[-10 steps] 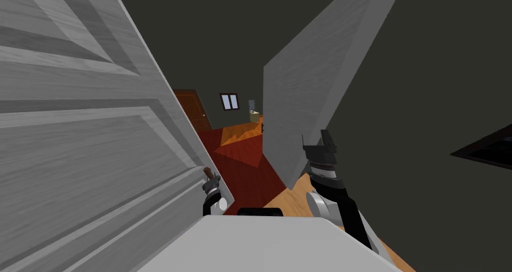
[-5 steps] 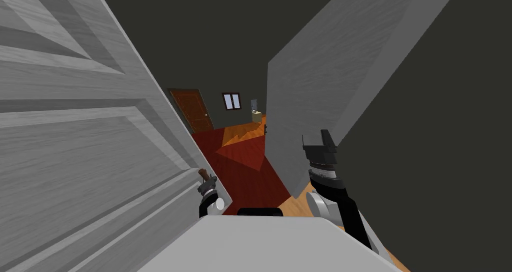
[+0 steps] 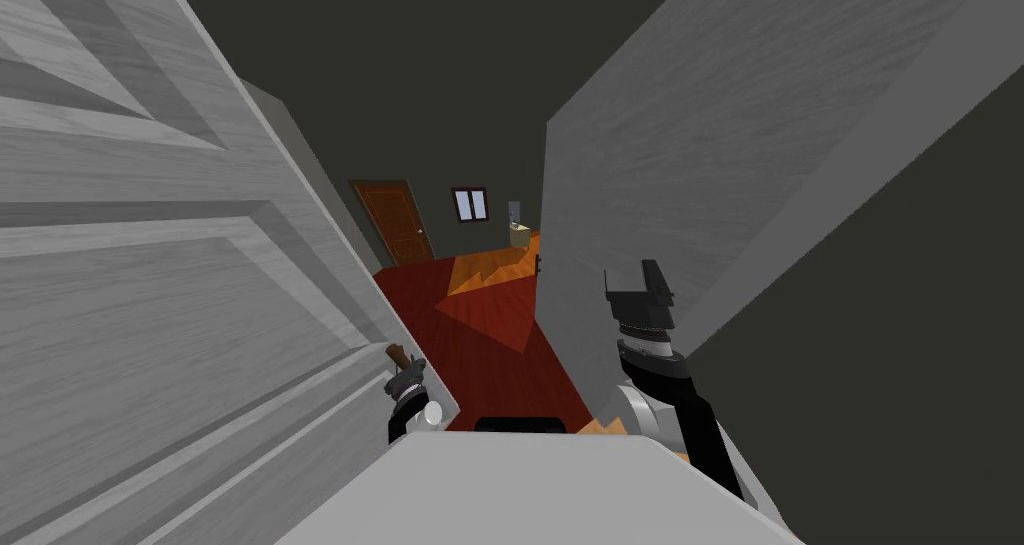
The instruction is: Push the door open
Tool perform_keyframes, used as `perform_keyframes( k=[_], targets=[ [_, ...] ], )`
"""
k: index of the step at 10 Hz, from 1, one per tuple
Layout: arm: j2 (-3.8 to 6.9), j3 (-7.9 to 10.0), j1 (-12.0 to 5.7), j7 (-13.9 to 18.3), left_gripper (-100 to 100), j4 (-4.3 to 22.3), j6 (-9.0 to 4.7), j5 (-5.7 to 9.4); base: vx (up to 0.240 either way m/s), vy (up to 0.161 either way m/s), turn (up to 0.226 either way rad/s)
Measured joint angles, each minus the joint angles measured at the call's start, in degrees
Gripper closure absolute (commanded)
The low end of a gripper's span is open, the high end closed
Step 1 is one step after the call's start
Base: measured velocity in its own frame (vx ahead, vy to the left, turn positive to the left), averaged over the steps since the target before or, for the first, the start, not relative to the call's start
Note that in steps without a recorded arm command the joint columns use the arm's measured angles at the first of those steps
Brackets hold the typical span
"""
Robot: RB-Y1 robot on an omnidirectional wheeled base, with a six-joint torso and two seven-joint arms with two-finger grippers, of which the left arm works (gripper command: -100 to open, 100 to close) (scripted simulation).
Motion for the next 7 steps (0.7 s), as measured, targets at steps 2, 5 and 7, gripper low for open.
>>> perform_keyframes(
  k=[2, 5, 7],
  targets=[
    [0.36, 0.82, 0.26, 0.2, 100, 0.2, -0.27, 0.56, 0.156, 0.018, 0.049],
    [0.45, 1.63, 0.66, 0.1, 100, 0.3, -0.37, 1.24, 0.166, 0.059, 0.039],
    [0.70, 2.77, 0.34, -0.1, 100, 1.0, -0.67, 2.11, 0.199, 0.071, 0.056]
  ],
)
